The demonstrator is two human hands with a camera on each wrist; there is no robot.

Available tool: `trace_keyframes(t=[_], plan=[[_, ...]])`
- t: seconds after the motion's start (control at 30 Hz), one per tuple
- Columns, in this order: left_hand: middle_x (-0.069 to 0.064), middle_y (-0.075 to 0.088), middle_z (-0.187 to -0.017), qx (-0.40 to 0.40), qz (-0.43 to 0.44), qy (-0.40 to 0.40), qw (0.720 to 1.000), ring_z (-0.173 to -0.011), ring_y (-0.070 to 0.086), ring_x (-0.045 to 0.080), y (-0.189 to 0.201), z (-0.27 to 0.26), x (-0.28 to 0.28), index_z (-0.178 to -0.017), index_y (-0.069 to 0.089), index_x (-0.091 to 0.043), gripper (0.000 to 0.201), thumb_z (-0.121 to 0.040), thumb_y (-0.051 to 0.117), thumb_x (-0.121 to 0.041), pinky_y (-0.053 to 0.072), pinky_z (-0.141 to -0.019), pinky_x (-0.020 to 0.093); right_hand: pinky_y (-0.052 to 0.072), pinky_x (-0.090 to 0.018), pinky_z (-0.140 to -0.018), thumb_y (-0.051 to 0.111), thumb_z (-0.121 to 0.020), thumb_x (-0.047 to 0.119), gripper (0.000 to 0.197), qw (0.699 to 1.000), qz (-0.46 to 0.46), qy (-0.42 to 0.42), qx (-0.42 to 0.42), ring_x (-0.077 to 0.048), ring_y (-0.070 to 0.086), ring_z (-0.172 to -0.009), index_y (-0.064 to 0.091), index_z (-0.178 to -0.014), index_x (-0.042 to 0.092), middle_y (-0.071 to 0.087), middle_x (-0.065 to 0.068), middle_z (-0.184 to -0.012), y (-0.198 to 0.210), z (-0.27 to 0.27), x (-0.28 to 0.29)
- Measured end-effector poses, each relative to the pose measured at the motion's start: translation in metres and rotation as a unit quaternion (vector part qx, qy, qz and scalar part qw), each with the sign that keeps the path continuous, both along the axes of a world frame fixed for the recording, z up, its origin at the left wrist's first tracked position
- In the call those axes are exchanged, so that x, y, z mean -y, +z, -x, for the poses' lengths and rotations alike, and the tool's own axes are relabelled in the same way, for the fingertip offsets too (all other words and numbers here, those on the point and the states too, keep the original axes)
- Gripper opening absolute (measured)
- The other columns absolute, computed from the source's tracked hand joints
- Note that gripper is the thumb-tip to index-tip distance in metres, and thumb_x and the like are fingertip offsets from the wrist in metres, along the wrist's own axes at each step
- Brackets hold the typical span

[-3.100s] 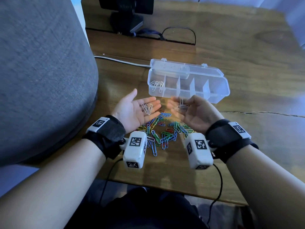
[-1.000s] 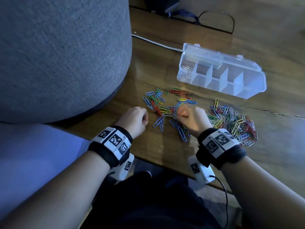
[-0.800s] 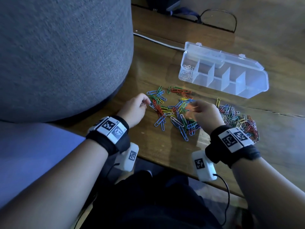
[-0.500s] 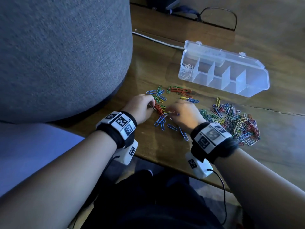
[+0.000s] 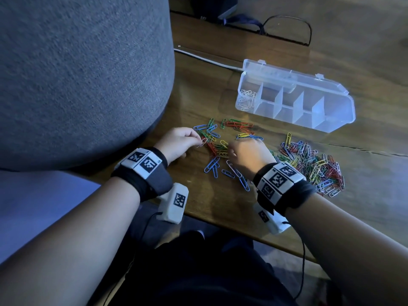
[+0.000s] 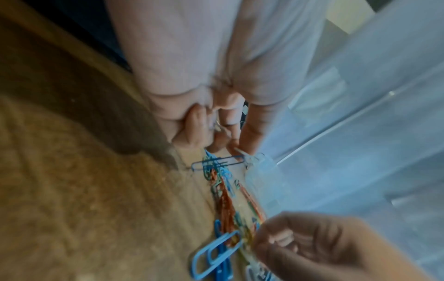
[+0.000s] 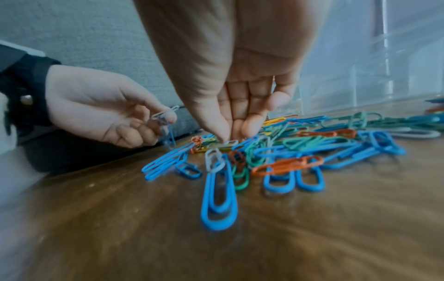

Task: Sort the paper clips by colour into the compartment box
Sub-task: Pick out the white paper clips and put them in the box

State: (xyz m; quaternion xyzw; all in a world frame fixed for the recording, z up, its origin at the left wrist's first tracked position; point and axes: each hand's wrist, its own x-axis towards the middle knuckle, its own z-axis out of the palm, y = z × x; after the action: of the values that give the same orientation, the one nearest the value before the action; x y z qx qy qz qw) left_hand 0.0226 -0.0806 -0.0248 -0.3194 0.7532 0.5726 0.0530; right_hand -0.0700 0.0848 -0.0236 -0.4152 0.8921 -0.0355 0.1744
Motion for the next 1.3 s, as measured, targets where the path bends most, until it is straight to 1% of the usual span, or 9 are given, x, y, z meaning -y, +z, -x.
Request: trace_keyframes(t=[0.1,0.2,0.37,0.5,0.77,0.93,1.03,1.13,1.3], plan=[[-0.002,0.053,-0.066,-0.019,-0.147,0.042,0.988,-0.045,0.032,0.002,0.003,-0.001,-0.001,-0.071,0.056,-0.016,0.021,-0.090,0.055,-0.007,0.022,-0.037,0.011,0.047,-0.032,-0.080,0.045,-0.087,0.014,0.021,0.996,0.054,-0.062,0.045,-0.029,0.061,-0.093,0.065,-0.094,0.010,0.067,-0.009,-0.098,0.004,0.008,-0.009],[-0.003,0.055,-0.066,-0.039,-0.197,0.043,0.979,-0.043,0.031,0.001,0.005,-0.002,-0.003,-0.074,0.054,-0.013,0.019,-0.091,0.053,-0.005,0.019,-0.039,0.012,0.043,-0.026,-0.082,0.053,-0.088,0.012,0.022,0.982,0.125,-0.103,0.099,-0.024,0.060,-0.097,0.069,-0.102,0.013,0.068,-0.007,-0.103,0.011,0.007,-0.019],[0.004,0.050,-0.074,-0.035,-0.200,0.058,0.977,-0.047,0.032,0.002,0.004,0.002,-0.010,-0.070,0.054,-0.013,0.020,-0.087,0.056,-0.003,0.021,-0.038,0.012,0.043,-0.031,-0.083,0.051,-0.088,0.014,0.023,0.997,0.047,0.007,0.061,-0.027,0.056,-0.103,0.066,-0.105,0.009,0.064,-0.009,-0.107,0.005,-0.003,-0.012],[0.000,0.057,-0.068,-0.045,-0.232,0.077,0.969,-0.050,0.032,0.004,0.008,0.002,-0.015,-0.071,0.053,-0.012,0.021,-0.089,0.053,-0.001,0.022,-0.037,0.012,0.039,-0.030,-0.076,0.043,-0.089,0.011,0.021,1.000,0.012,-0.017,0.012,-0.030,0.054,-0.102,0.060,-0.100,0.005,0.062,-0.014,-0.104,-0.001,-0.003,-0.009],[0.000,0.060,-0.067,-0.054,-0.269,0.090,0.958,-0.044,0.032,0.002,0.013,0.004,-0.021,-0.073,0.050,-0.014,0.022,-0.092,0.050,-0.002,0.023,-0.039,0.012,0.043,-0.035,-0.088,0.046,-0.088,0.006,0.028,0.999,-0.029,0.007,-0.019,-0.033,0.052,-0.110,0.052,-0.114,0.002,0.058,-0.017,-0.116,-0.001,-0.004,-0.009],[-0.001,0.051,-0.069,-0.053,-0.244,0.081,0.965,-0.043,0.032,0.001,0.016,0.006,-0.024,-0.073,0.052,-0.014,0.022,-0.091,0.052,0.000,0.022,-0.040,0.012,0.046,-0.032,-0.082,0.049,-0.090,0.009,0.027,0.997,-0.030,-0.057,0.045,-0.032,0.057,-0.107,0.054,-0.116,0.003,0.060,-0.017,-0.115,0.007,-0.001,-0.007],[0.006,0.056,-0.072,-0.055,-0.252,0.091,0.962,-0.041,0.033,0.001,0.018,0.008,-0.025,-0.074,0.051,-0.011,0.022,-0.093,0.049,0.000,0.023,-0.039,0.012,0.048,-0.027,-0.079,0.050,-0.089,0.010,0.019,0.992,0.034,-0.096,0.074,-0.025,0.061,-0.097,0.065,-0.100,0.009,0.066,-0.008,-0.102,0.005,0.007,-0.017],[0.008,0.058,-0.071,-0.049,-0.248,0.093,0.963,-0.042,0.033,0.003,0.018,0.009,-0.026,-0.075,0.050,-0.011,0.021,-0.093,0.048,0.000,0.023,-0.040,0.014,0.044,-0.019,-0.067,0.061,-0.086,0.011,0.007,0.936,0.210,-0.222,0.175,-0.006,0.058,-0.069,0.068,-0.083,0.011,0.065,0.009,-0.076,0.006,0.014,-0.033],[0.004,0.049,-0.063,-0.042,-0.254,0.088,0.962,-0.045,0.032,0.006,0.018,0.013,-0.033,-0.073,0.051,-0.012,0.021,-0.091,0.050,-0.001,0.022,-0.040,0.016,0.036,-0.025,-0.057,0.062,-0.078,-0.010,0.015,0.741,0.382,-0.356,0.422,-0.013,0.047,-0.051,0.064,-0.075,0.004,0.058,-0.002,-0.059,0.014,0.020,-0.054]])
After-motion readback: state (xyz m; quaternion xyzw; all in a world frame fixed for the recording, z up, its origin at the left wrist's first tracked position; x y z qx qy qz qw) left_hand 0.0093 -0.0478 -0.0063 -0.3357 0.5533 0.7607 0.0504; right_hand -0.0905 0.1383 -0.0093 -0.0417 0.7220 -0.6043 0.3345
